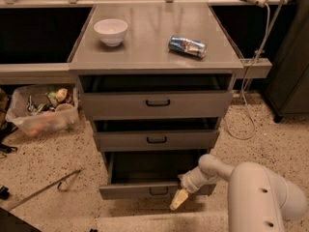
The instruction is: Open bottom drawer
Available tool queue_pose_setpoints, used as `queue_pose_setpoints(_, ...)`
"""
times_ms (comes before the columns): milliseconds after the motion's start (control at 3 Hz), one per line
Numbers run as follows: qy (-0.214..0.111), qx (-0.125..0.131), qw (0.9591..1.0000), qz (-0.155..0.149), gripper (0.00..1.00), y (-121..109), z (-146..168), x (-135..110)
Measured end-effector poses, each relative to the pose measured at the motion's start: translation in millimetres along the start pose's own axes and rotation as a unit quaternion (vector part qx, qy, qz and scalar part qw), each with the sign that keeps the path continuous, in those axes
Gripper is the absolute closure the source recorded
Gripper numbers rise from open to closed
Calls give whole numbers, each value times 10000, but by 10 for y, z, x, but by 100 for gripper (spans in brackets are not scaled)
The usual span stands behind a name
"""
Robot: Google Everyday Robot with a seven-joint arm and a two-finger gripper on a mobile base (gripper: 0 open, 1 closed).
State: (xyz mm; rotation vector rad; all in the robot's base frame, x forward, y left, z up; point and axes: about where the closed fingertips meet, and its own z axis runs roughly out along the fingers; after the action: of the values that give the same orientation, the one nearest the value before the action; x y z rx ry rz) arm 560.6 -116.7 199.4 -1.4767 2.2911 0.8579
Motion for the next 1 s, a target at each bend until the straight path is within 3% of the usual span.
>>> queue_pose_setpoints(333,161,56,9998,106,0,189,-155,177)
queue_pose_setpoints(1000,196,67,9985,508,0,934,-486,480)
